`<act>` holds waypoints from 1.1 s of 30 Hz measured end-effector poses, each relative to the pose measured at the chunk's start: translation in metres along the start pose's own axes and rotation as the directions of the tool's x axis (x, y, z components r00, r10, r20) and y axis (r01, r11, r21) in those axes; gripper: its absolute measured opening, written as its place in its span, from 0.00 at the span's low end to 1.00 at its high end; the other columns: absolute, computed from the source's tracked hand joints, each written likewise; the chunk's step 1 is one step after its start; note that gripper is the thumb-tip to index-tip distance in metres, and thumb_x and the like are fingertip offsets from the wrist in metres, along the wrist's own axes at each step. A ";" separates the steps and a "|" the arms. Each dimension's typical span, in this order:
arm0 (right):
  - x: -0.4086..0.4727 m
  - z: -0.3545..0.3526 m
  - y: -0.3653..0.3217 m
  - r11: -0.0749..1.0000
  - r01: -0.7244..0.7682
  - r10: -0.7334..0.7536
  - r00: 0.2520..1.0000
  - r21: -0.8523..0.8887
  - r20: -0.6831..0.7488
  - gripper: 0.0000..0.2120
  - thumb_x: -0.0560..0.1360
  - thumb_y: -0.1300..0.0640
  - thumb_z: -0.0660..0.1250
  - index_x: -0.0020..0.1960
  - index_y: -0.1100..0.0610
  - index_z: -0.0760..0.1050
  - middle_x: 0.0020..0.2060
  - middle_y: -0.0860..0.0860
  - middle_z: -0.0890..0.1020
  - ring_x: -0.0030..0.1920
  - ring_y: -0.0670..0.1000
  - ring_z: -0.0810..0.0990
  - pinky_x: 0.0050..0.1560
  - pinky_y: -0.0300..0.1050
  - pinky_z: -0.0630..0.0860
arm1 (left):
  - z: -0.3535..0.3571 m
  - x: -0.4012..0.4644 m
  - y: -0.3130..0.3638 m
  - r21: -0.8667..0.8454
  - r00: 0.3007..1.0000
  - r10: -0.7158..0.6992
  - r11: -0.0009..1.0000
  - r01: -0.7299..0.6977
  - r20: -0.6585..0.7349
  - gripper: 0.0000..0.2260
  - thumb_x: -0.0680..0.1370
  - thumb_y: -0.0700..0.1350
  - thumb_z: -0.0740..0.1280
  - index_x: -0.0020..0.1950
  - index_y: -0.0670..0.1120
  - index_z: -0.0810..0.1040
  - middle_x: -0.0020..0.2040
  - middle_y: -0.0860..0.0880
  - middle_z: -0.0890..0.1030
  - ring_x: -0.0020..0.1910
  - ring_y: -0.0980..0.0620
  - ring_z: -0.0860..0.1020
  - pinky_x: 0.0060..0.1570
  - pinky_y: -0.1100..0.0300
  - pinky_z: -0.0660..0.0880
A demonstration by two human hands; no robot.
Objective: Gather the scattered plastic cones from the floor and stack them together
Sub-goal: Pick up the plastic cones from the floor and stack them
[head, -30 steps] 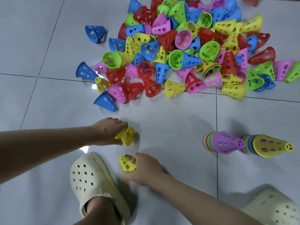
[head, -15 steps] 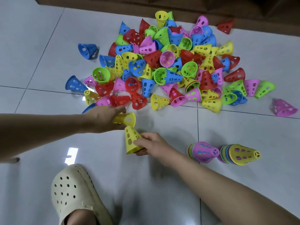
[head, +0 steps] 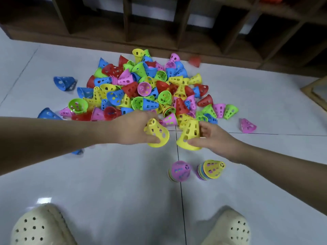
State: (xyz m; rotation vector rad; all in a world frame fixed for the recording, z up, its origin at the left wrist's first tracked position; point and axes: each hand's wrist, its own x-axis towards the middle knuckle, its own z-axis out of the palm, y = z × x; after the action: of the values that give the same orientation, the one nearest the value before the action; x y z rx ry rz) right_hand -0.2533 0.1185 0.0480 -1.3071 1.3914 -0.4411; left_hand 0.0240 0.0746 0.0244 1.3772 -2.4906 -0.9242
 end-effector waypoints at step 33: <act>-0.040 -0.075 0.165 0.870 -0.135 0.095 0.990 -0.474 -0.108 0.20 0.69 0.49 0.78 0.57 0.45 0.74 0.53 0.46 0.80 0.56 0.45 0.78 0.33 0.30 0.72 | 0.135 0.047 0.061 0.254 0.932 0.044 0.956 -0.144 0.360 0.22 0.76 0.58 0.70 0.67 0.54 0.71 0.47 0.56 0.70 0.46 0.54 0.70 0.44 0.57 0.72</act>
State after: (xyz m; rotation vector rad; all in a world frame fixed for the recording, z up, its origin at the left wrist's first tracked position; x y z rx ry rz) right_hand -0.4009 0.1760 -0.0492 -1.6041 1.7084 -0.0597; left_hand -0.1012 0.1205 -0.0559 1.2373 -3.0277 -0.8954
